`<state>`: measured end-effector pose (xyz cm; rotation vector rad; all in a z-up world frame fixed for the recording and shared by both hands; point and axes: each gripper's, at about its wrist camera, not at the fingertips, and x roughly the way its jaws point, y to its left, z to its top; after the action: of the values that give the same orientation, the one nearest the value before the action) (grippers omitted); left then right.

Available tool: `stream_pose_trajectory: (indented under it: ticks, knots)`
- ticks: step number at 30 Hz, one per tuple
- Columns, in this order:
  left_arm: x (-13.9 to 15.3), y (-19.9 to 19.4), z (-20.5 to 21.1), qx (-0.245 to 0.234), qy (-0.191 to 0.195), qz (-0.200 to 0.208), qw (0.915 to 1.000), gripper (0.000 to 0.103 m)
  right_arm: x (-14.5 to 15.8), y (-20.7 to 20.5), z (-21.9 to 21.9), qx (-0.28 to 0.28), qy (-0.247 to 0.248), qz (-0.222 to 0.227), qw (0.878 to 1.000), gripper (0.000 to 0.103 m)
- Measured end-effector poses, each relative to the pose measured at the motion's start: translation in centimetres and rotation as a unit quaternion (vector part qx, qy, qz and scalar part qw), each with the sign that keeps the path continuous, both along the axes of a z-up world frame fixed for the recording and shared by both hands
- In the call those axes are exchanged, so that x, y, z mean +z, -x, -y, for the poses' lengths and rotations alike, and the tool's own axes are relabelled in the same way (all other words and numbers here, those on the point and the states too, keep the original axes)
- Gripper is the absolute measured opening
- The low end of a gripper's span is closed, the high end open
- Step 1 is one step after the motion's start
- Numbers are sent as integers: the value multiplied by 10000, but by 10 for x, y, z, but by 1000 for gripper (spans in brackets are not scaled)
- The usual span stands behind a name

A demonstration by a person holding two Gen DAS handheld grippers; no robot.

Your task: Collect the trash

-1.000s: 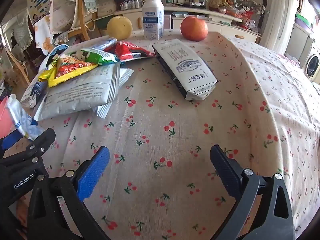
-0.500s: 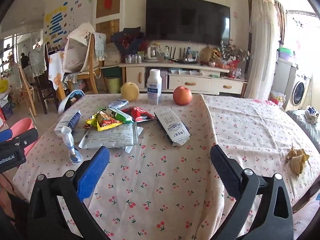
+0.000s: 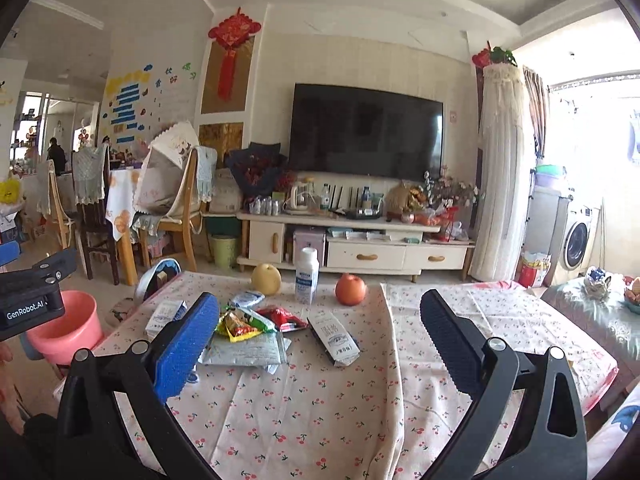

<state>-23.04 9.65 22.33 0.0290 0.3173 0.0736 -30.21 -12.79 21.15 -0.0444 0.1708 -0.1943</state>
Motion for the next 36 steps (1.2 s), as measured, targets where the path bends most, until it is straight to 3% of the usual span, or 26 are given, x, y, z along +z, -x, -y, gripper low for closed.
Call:
stream_pose_trajectory:
  ticks: [8,16,36]
  knots:
    - [19,22,-15,122,139,320,9993,99,36,38,-6,-142,72,704,9974,99]
    - [24,34,-18,151,138,444,9988,99,50,66,-9,-278,135,1194,9924,99]
    - [30,40,-18,264,151,525,9982,99,49,75,-10,-74,-187,1615,9867,99]
